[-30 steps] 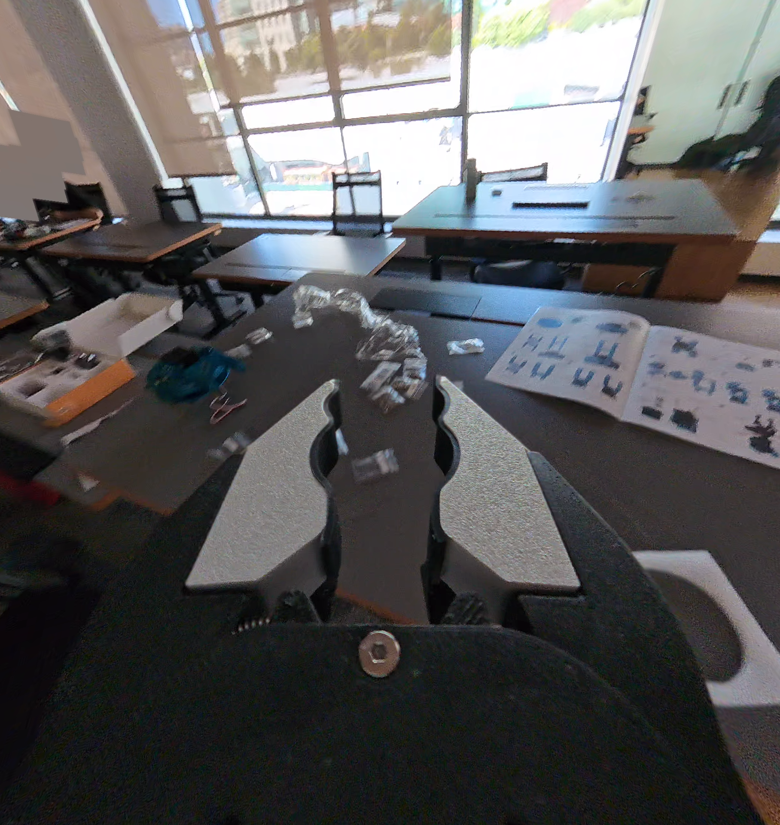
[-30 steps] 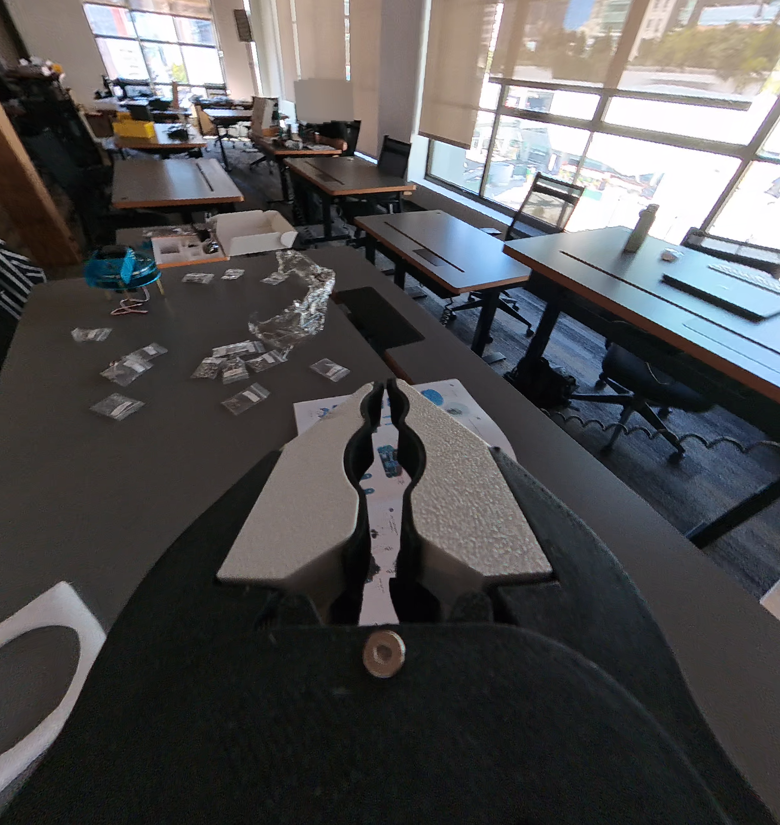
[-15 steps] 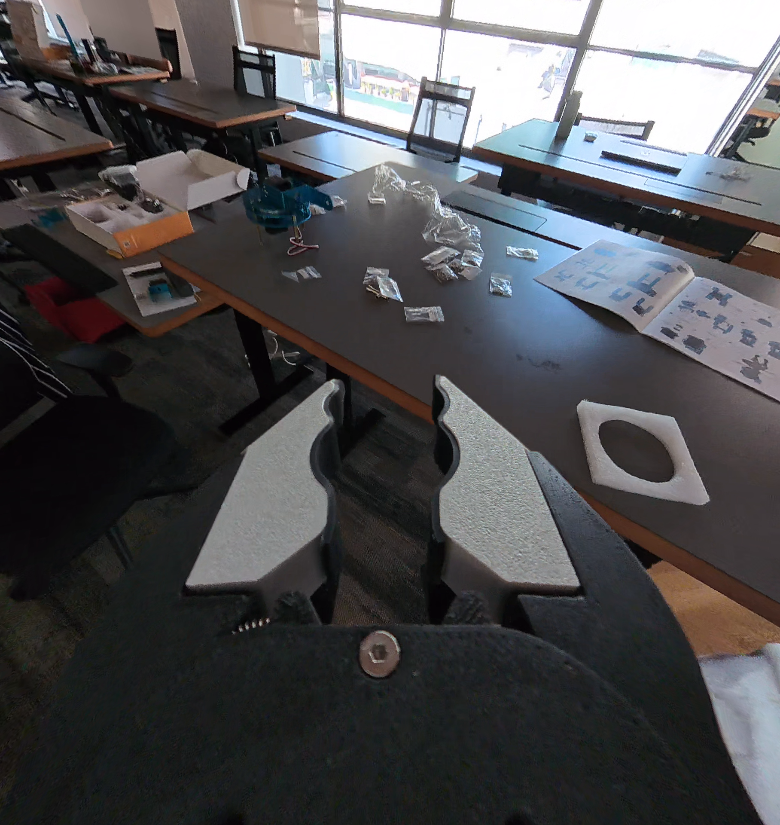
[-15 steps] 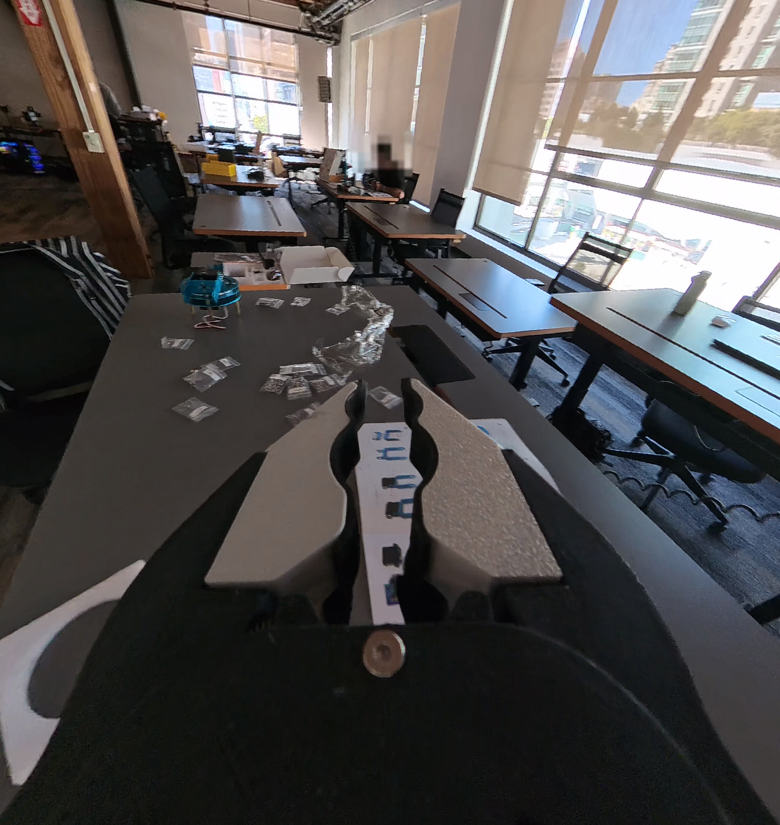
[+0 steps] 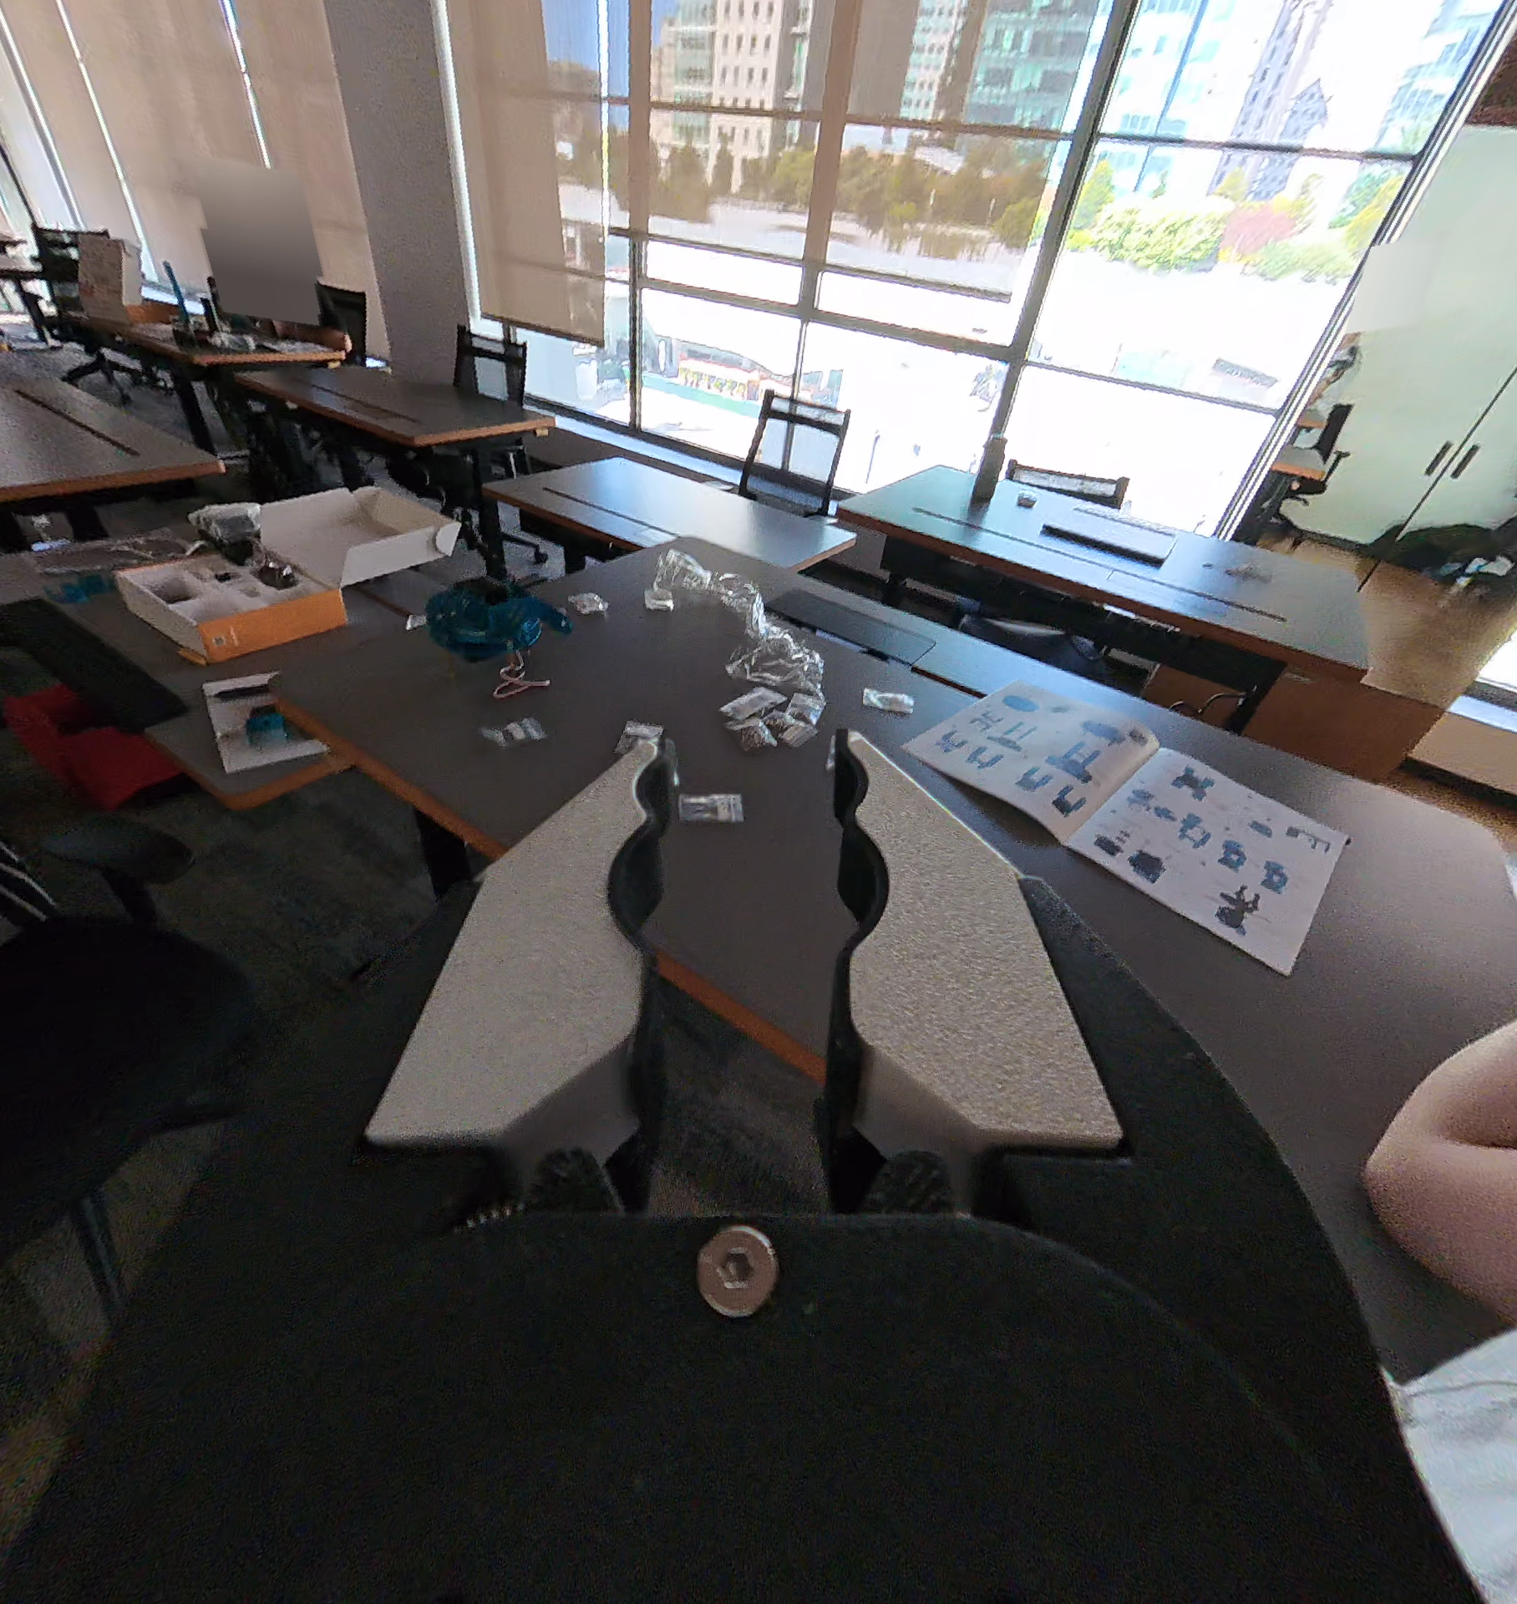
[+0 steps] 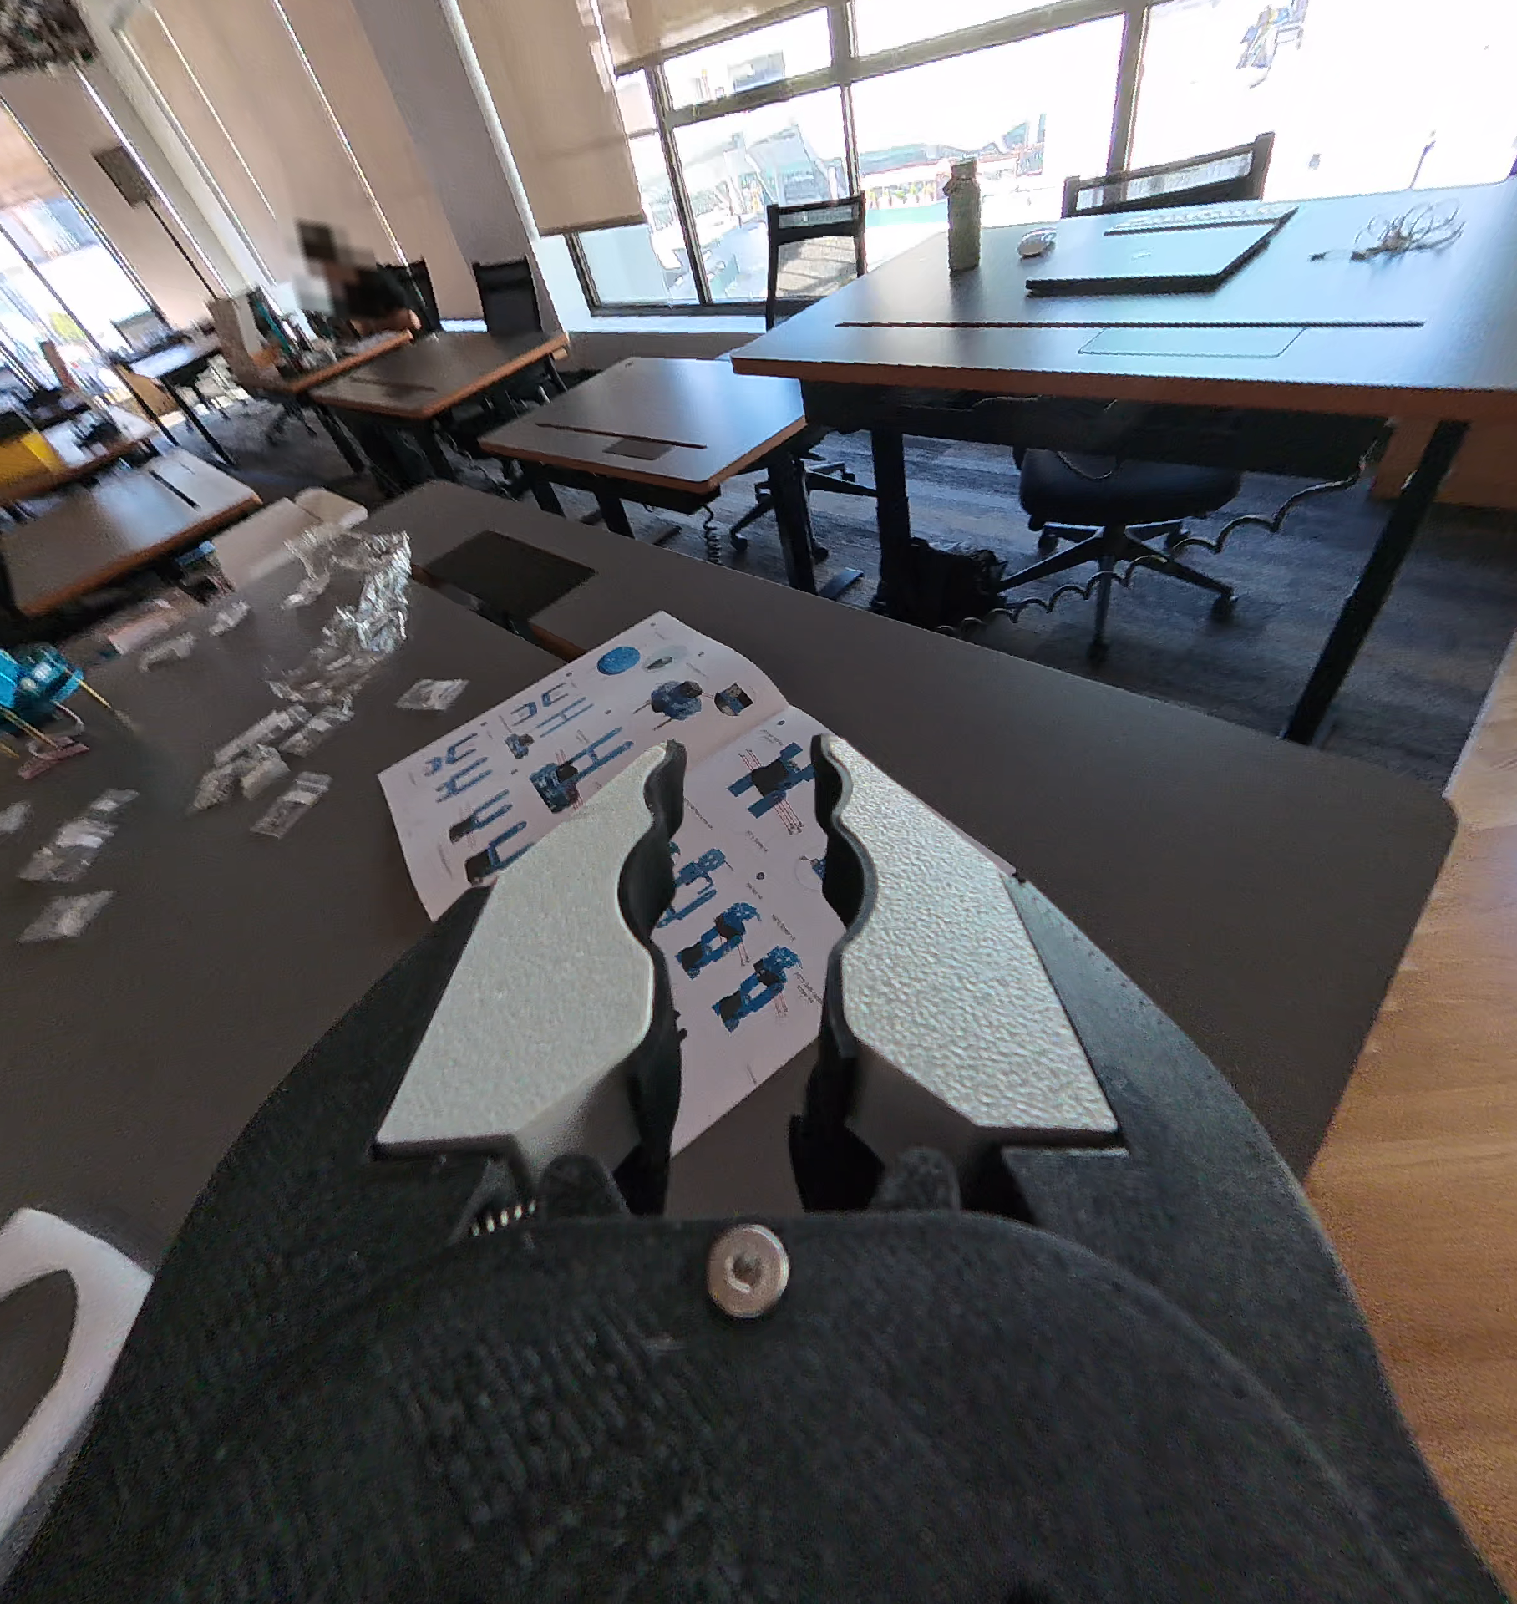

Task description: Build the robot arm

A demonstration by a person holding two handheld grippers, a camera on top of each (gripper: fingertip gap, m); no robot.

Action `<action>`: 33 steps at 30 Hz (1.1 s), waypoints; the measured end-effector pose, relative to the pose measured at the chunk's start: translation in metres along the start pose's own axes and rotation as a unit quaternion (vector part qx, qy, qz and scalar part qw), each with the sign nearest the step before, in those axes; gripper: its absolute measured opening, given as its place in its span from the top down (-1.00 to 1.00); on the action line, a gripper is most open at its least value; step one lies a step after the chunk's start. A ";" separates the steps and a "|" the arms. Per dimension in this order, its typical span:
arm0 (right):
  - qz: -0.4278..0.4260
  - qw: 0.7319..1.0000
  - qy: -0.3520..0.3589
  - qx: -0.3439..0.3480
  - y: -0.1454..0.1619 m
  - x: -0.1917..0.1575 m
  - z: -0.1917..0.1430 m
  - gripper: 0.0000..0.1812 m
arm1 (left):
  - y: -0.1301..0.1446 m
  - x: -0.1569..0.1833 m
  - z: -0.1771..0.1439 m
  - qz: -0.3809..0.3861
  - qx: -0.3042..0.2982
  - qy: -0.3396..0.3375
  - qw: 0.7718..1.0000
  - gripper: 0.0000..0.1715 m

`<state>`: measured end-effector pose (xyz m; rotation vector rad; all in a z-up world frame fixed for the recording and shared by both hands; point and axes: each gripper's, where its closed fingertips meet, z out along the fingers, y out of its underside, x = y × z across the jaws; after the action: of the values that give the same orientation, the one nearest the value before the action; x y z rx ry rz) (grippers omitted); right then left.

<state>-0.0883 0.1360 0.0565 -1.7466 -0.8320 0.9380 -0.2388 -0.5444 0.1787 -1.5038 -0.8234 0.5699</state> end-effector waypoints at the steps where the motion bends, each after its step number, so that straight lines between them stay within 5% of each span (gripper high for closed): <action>1: 0.014 1.000 -0.004 0.006 0.000 0.005 0.001 0.68 | -0.010 0.008 0.002 0.001 0.013 0.009 1.000 0.58; 6: 0.050 0.998 -0.018 0.026 -0.001 0.019 0.013 0.68 | -0.049 0.048 0.010 -0.027 0.082 0.070 0.994 0.59; 16: 0.060 0.997 -0.038 0.026 0.008 0.026 0.023 0.69 | -0.069 0.080 0.007 -0.016 0.100 0.089 0.991 0.60; 33: 0.057 0.997 -0.031 0.046 0.003 0.029 0.014 0.69 | -0.068 0.078 -0.022 -0.001 0.099 0.056 0.994 0.61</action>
<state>-0.0861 0.1653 0.0434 -1.7061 -0.7222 1.0948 -0.1839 -0.4994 0.2575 -1.3407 -0.6628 0.5445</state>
